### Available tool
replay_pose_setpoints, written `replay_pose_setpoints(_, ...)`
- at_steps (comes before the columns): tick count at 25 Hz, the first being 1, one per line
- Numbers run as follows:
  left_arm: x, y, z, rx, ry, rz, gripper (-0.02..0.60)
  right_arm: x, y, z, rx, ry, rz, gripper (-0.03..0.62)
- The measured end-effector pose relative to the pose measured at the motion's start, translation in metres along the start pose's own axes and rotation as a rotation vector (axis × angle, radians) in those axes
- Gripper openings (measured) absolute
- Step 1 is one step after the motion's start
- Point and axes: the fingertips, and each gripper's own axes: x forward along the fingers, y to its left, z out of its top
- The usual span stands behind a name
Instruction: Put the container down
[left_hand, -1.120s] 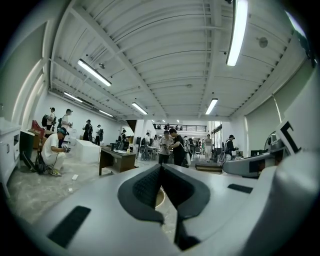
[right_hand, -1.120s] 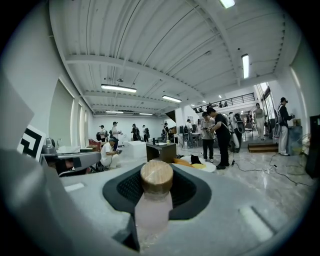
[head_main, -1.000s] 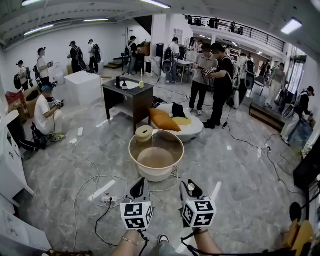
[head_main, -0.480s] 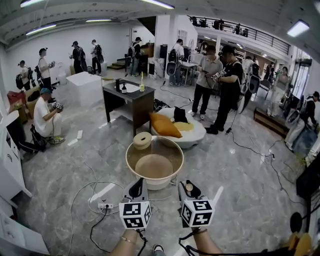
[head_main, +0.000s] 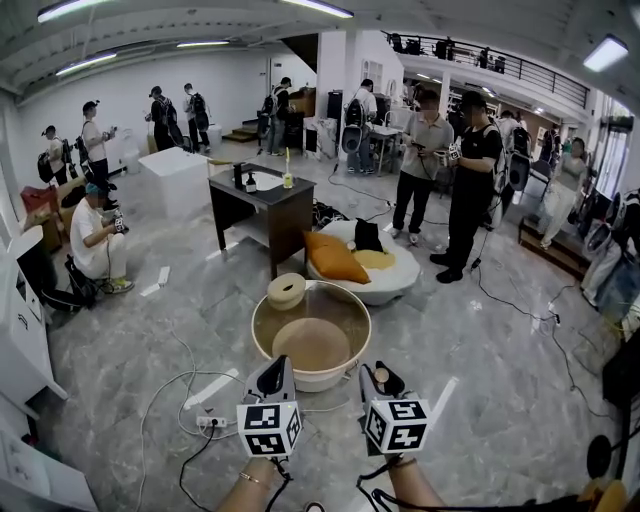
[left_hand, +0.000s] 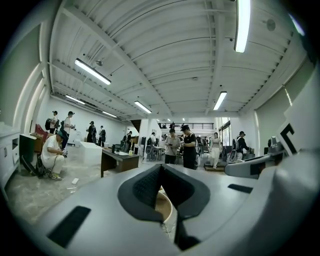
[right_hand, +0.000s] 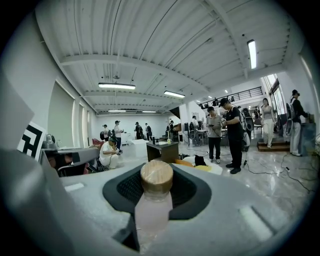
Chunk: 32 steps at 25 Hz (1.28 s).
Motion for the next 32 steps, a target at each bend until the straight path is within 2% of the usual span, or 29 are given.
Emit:
replay_pose_setpoints(10,0.045,0.004,-0.007,-0.007,0.029,0.009,0.002,0.039,-0.031,0.001,0.009,0.031,-0.005,0.120)
replay_pose_setpoints(18,0.088,0.011,-0.006,0.011,0.041,-0.017,0.002,0.072,-0.046,-0.001,0.021,0.056,-0.024,0.120)
replay_pose_setpoints(24,0.137,0.020,-0.002,0.005,0.043,-0.049,0.002,0.110,-0.063,0.010,0.068,0.049,-0.031,0.120)
replay_pose_setpoints(32,0.214,0.047,0.013,-0.009,0.041,-0.073,0.002,0.182,-0.075,0.038,0.048,0.045,-0.043,0.120)
